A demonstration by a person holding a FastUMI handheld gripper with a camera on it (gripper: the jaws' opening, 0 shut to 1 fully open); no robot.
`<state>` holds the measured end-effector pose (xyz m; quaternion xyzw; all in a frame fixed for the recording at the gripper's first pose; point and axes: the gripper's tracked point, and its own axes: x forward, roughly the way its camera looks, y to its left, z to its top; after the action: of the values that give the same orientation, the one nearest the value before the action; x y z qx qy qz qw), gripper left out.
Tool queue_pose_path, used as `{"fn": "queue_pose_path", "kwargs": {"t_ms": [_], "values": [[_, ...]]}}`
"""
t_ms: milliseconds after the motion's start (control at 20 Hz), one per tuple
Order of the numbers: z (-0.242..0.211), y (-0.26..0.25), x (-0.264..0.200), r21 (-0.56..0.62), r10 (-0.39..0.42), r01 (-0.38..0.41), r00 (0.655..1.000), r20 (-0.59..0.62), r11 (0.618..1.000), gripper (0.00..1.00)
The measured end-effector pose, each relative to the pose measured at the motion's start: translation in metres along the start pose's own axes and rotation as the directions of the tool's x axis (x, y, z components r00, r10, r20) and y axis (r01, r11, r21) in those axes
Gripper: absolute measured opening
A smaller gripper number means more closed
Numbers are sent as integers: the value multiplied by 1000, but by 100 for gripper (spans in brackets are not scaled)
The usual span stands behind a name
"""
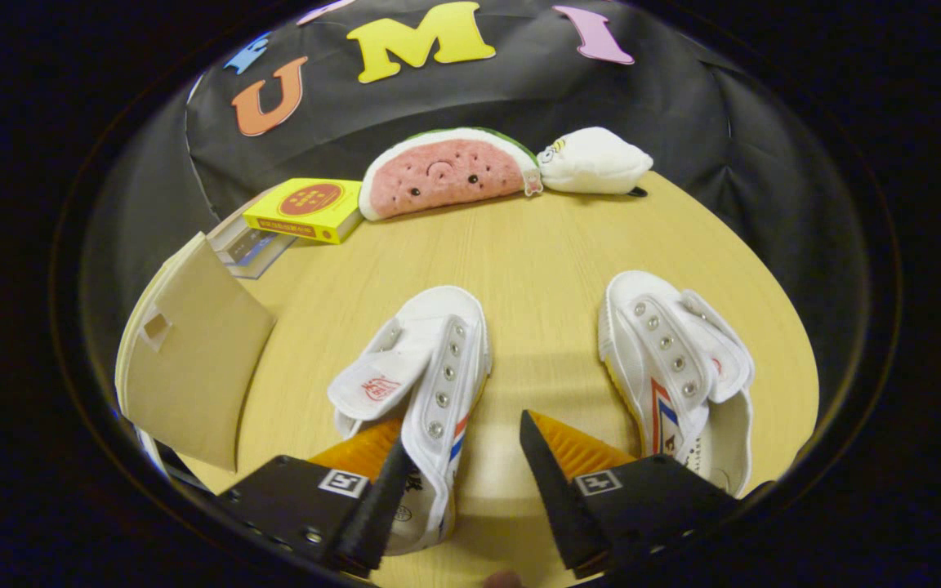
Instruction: Open the storage box then place both shoes into the box .Put the left shoe in first, then the right shoe, with the right side of both shoes facing outward in a uniform manner.
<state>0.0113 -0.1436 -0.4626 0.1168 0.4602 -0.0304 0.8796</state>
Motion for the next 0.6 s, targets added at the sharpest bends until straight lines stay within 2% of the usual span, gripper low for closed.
{"fn": "queue_pose_path", "kwargs": {"t_ms": [200,250,350,600], "values": [[-5,8,4,68,9,-6,999,-43,998,19],[-7,5,3,88,0,4,998,-55,996,18],[-6,9,2,148,12,1,996,-90,989,0],[1,18,-19,289,39,-2,992,-122,957,0]]}}
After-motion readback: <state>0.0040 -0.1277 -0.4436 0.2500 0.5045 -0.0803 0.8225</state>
